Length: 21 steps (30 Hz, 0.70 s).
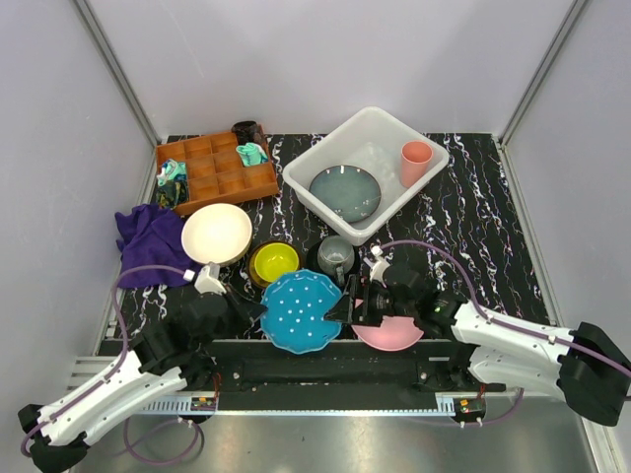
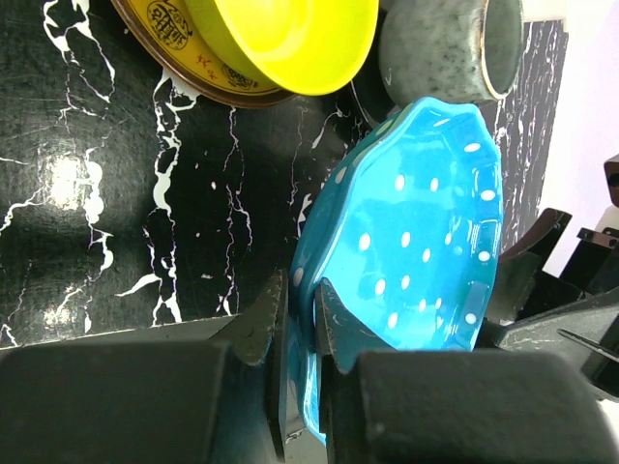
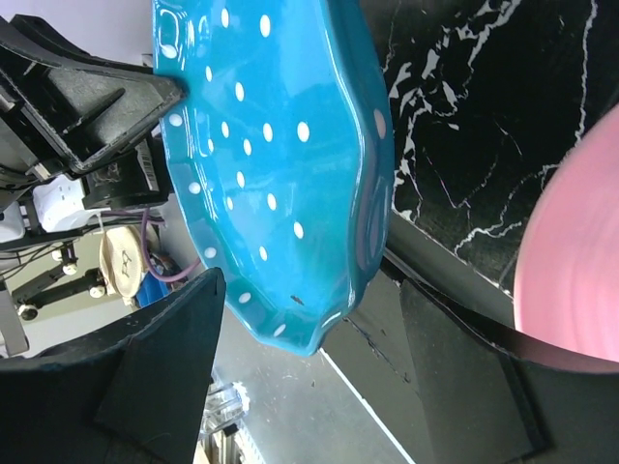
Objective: Place the mixed dishes into the plastic bin
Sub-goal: Pick up the plate at the center of the board.
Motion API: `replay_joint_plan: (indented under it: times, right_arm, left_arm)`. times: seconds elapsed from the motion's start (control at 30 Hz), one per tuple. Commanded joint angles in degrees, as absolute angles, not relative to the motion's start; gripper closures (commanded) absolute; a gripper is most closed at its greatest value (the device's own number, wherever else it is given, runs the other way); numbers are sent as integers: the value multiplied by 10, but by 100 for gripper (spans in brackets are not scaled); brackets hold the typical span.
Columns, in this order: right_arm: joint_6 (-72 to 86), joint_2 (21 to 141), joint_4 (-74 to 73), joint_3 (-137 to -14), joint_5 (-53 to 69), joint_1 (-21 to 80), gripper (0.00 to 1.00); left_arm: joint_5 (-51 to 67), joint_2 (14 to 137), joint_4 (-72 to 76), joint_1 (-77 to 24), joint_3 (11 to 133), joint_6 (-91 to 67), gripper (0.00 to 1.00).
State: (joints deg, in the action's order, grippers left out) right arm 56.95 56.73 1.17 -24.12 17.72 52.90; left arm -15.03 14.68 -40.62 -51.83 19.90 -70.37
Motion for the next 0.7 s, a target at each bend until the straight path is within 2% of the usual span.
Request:
replay_joint_plan:
  times: [0.0,0.5,0.67]
  right_arm:
    - [567,577,75,-230,180,535,17]
    - [565,657,162,-248,171,535,17]
    - [564,667,182,-256,175,535,22]
  left_arm:
    - [-139,135,-296,-519,256,-728,100]
    - [-136,133,-288,-519,275,-727,100]
    - [-134,129,-286,-519,271,-730,100]
